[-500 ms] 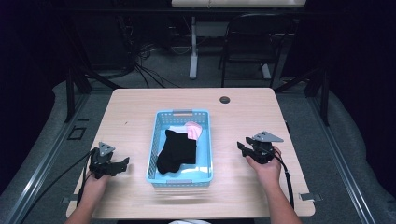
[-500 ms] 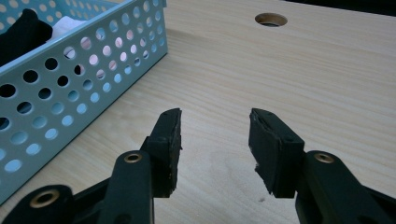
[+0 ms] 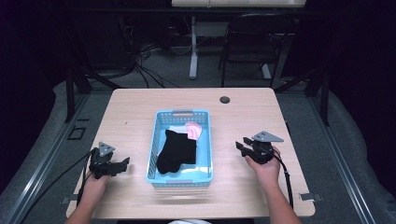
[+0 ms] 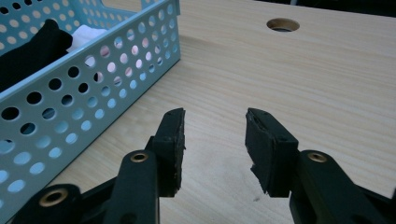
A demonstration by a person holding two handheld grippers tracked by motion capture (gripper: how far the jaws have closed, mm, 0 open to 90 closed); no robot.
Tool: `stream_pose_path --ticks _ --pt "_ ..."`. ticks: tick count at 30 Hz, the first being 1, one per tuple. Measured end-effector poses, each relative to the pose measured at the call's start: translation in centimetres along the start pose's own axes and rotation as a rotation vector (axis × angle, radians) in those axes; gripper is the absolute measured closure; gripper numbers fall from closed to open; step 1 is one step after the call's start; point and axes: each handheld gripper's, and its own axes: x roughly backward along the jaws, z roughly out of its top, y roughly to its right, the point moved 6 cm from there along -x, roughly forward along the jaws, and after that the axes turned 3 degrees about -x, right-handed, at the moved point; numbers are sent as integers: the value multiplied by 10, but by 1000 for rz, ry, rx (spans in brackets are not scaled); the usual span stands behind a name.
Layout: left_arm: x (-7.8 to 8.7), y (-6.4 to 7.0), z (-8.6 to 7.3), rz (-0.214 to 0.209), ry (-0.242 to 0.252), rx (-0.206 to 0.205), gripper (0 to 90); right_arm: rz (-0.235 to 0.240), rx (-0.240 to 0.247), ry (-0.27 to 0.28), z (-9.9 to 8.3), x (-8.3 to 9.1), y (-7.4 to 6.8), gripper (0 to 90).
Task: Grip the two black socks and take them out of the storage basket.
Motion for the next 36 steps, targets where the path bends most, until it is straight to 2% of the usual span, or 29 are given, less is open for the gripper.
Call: stream_pose_path --ticks 6,10,15,21,26,32,36 --pt "0 0 1 2 3 3 154 18 3 5 3 1 -6 594" --pt "0 1 0 0 -4 -1 154 41 31 -17 7 0 -15 590" --pt "0 2 -1 -2 -3 -3 154 88 92 -24 22 -2 -36 562" --pt "1 1 -1 -1 -6 -9 154 159 133 -23 54 -4 -61 566" --pt "1 1 -2 -2 -4 -2 154 201 192 -30 77 -15 -81 557" --pt "1 1 -2 -1 -4 1 154 228 245 -65 94 -31 -105 550" --pt "1 1 -2 -3 -5 -7 154 305 265 -89 104 -43 -124 560"
